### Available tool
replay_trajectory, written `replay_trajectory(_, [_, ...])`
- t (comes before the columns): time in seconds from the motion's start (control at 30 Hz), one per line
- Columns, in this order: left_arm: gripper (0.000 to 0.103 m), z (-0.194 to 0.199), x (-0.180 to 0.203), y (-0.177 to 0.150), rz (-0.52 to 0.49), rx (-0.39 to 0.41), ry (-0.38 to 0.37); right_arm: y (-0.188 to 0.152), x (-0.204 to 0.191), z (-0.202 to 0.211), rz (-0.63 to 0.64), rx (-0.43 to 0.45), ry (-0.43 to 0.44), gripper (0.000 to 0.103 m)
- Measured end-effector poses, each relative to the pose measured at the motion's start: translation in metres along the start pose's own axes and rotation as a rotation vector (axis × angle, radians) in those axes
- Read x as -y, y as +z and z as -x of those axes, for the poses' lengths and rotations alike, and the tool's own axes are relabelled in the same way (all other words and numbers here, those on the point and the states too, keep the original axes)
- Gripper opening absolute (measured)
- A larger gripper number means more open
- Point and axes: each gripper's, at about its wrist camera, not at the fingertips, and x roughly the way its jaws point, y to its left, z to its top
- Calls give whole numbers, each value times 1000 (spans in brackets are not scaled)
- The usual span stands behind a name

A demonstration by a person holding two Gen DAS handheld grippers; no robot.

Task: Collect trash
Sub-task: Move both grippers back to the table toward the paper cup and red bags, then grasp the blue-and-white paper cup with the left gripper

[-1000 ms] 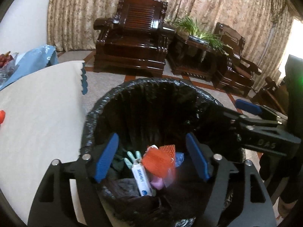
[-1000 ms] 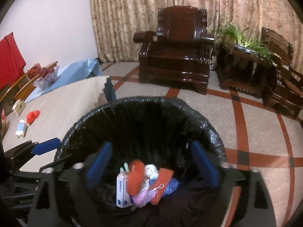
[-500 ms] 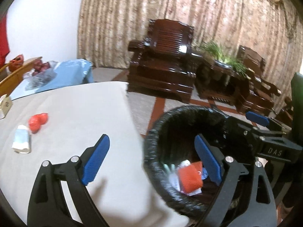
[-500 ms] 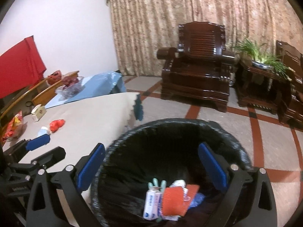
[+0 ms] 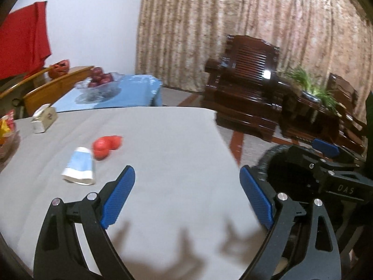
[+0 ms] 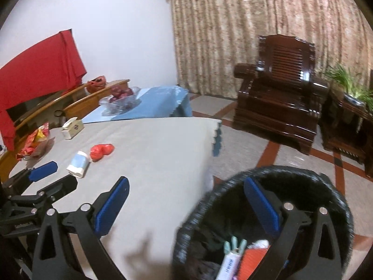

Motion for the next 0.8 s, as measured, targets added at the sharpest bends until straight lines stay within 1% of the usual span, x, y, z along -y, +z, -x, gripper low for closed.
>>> replay_trajectory(0.17, [89, -9, -45, 5, 44, 4, 84, 9, -31, -31, 33, -9, 38, 97])
replay_trajectory(0.47, [88, -35, -114, 6, 106, -11, 196, 16, -73, -84, 66, -33, 81, 97])
replay_trajectory(0.6, [88, -52, -140, 5, 123, -36, 221, 18, -86, -105, 75, -51, 93, 97])
replay_trajectory(0.8, [88, -81, -174, 1, 148, -79, 235, 19, -101, -134, 90, -79, 105, 97])
